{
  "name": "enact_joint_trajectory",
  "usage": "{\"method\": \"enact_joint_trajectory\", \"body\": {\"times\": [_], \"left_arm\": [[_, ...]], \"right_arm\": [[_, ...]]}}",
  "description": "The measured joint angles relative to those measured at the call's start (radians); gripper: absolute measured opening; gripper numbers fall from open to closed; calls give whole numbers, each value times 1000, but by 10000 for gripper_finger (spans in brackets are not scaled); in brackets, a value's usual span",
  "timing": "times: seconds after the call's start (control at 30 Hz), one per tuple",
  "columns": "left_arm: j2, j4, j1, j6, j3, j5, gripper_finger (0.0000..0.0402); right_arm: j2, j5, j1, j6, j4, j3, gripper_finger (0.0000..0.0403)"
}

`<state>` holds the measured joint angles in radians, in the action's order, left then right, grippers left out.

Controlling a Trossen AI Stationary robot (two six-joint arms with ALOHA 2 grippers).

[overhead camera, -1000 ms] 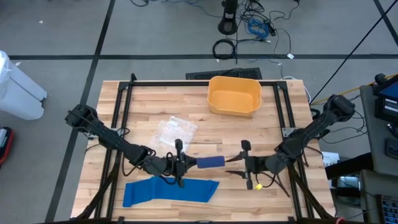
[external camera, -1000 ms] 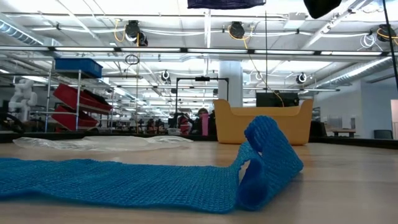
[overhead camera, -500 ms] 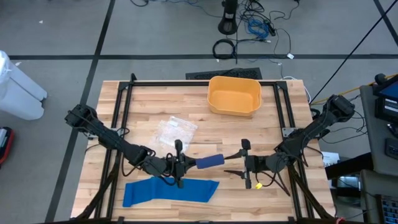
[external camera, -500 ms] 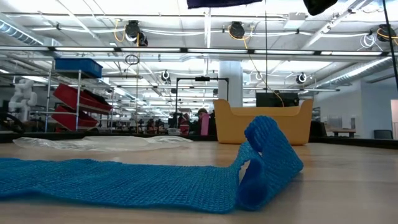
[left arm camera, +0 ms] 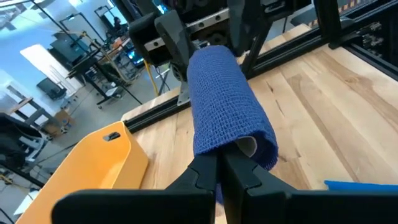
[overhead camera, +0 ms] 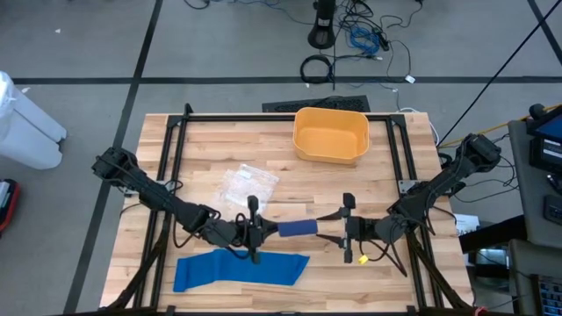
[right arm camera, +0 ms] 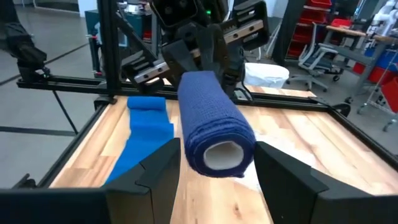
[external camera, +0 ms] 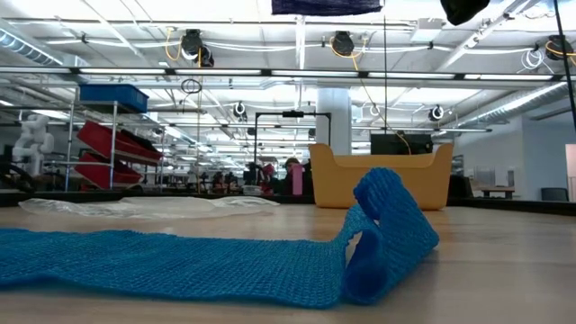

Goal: Roll bandage
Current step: Roll the dark blue bandage

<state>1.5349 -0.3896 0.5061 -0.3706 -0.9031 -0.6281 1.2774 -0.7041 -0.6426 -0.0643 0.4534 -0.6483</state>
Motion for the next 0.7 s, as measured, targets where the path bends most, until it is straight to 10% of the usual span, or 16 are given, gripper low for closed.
{"method": "enact_joint_trajectory", "body": {"times": [0.7], "left_arm": [[0,8,-32,51,0,-6,5]], "right_arm": [[-24,-113,-45,-29,-83,0,189]]}}
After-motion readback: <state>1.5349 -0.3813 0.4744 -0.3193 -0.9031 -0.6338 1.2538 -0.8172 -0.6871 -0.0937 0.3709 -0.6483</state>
